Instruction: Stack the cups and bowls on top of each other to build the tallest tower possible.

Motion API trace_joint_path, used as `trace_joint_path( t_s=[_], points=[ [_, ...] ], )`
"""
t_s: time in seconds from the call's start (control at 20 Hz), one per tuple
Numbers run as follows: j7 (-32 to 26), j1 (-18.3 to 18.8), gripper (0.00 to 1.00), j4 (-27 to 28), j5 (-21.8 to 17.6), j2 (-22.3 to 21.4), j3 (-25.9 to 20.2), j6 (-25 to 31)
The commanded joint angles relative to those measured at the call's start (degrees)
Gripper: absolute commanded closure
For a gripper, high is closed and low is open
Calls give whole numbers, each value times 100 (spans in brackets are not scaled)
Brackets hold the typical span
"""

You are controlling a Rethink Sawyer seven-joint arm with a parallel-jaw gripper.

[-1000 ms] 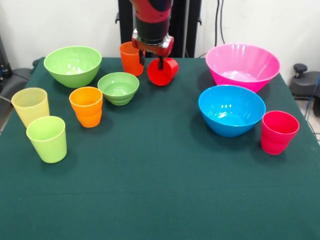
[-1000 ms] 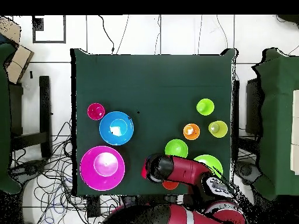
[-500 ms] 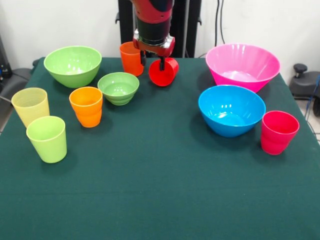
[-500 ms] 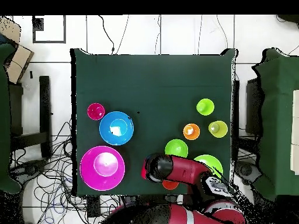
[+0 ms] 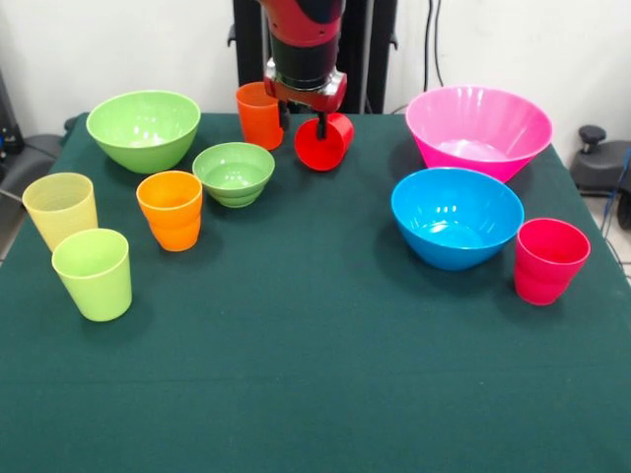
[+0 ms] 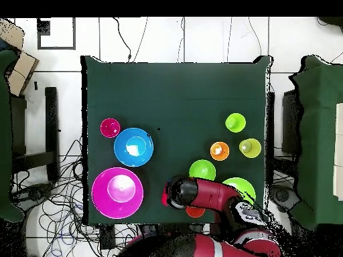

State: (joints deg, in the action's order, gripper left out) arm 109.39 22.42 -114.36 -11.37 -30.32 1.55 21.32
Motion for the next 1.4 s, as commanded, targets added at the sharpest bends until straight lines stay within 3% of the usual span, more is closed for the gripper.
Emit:
trace_joint_path(
  t_s=[0.05, 1.4],
  points=[
    [304, 1, 0, 437, 15, 184, -644, -153],
    [165, 13, 0, 962, 66, 320, -696, 346]
  ],
)
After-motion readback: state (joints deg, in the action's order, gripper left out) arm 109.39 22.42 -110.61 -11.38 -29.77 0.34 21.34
